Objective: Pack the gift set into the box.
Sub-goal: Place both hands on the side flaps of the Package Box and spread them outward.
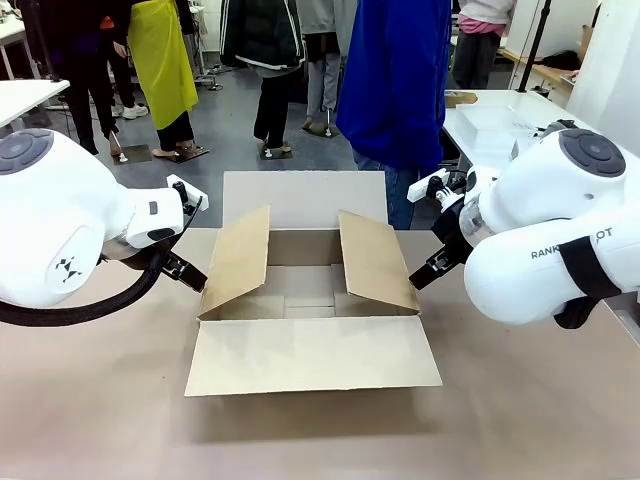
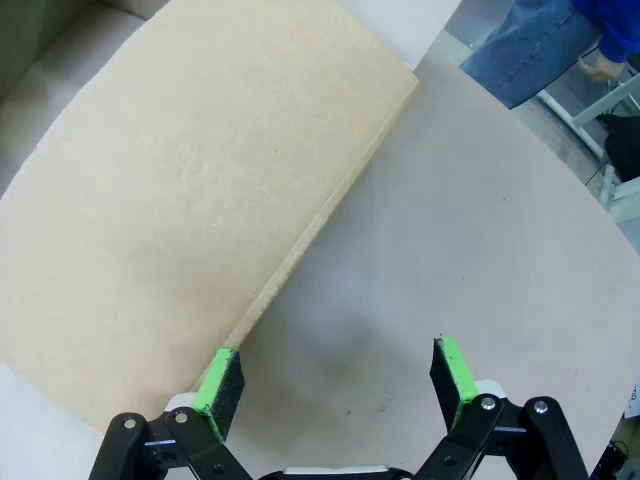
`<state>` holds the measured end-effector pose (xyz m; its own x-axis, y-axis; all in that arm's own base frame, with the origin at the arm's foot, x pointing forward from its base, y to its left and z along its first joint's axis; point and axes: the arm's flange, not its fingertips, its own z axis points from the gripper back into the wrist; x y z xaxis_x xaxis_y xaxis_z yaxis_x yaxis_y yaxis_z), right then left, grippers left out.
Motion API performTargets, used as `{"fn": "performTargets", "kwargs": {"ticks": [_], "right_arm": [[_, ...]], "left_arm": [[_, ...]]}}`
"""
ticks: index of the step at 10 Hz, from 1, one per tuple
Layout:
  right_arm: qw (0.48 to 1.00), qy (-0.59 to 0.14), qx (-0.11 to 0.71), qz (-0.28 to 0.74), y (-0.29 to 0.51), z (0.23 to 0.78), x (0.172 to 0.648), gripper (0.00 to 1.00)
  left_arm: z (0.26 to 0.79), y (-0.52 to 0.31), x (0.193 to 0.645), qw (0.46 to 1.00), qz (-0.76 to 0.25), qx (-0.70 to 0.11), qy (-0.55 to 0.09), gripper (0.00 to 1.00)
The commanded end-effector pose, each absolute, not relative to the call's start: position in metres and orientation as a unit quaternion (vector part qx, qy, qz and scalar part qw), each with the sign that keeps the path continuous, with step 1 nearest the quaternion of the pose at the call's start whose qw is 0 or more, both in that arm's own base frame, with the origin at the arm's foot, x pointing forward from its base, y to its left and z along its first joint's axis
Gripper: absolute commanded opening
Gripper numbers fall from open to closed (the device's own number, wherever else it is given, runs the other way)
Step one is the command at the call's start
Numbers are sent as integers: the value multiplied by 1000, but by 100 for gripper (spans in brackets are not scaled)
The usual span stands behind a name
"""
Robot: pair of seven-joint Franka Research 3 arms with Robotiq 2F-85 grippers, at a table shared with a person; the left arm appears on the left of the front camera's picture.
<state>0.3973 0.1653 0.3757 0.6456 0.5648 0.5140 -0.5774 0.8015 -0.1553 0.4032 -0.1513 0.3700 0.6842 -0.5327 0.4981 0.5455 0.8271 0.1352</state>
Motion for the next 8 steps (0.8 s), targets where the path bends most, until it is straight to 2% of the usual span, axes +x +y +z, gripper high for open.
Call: {"fn": "performTargets", "kwargs": {"ticks": [1,7,8], "right_arm": [[907,-279,12,315,165,376,397,100],[907,-279,11,315,165,376,397,100],[917,-264,-36,295,157,384,394,100]], "left_arm": [[370,-151,403,917,-294,-12,-268,100],[370,-151,403,918,-294,-12,-268,100],[381,-144,400,923,-285,48,-253,100]]}}
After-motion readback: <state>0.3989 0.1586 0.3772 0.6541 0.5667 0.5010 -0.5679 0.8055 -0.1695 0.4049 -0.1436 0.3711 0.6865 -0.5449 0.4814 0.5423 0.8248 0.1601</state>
